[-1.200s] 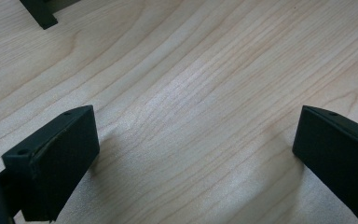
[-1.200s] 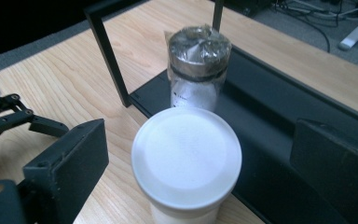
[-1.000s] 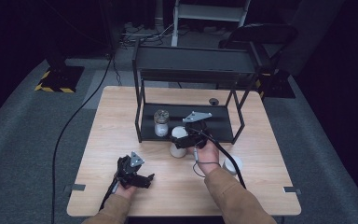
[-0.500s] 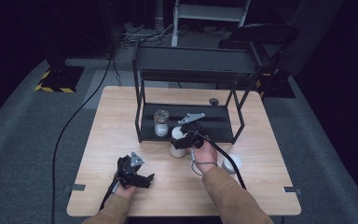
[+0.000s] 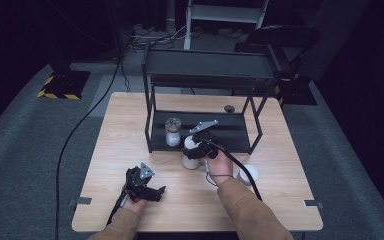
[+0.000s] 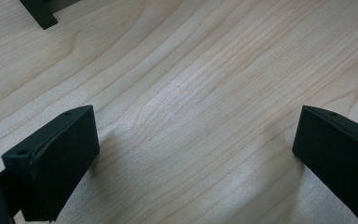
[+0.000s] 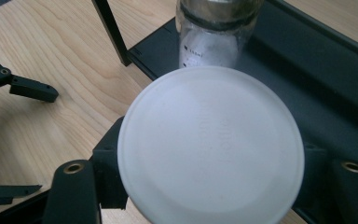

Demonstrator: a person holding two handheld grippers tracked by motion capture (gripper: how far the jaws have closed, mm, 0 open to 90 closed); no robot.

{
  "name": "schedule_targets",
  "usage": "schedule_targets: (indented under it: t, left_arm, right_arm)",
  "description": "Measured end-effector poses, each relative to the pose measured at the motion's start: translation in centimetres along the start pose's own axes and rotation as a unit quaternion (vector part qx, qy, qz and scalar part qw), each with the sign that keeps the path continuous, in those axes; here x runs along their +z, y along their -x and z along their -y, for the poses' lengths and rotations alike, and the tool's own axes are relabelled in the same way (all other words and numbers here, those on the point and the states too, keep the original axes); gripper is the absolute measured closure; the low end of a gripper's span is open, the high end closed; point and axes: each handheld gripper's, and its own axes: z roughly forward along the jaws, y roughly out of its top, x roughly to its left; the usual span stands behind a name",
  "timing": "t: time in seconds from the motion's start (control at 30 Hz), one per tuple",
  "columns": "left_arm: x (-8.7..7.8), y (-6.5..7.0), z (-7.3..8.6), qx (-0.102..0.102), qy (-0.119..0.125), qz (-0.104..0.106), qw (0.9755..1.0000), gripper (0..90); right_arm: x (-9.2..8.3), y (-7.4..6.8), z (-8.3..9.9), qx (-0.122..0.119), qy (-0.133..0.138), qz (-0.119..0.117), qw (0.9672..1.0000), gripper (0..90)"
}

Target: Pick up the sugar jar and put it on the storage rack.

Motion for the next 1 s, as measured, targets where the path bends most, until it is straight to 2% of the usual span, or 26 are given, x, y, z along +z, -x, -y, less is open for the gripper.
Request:
schedule_targets:
  t: [0.1,0.33,1.0]
  left_arm:
    - [0.0,0.0,0.0,0.000,0.000,0.000,1.0000,0.0]
    - [0.0,0.0,0.0,0.000,0.000,0.000,1.0000,0.0]
    - [0.0,0.0,0.0,0.000,0.000,0.000,1.0000,0.0]
  right_arm:
    - [-0.6,-0.1,-0.1,-0.003,0.011,-0.001,0.9999,33.3]
    - [-2.0,-0.1,-1.1,-0.011,0.017,0.000,0.9998,33.3]
    - [-4.9,0.8,-3.5,-0.005,0.029,0.013,0.9995,33.4]
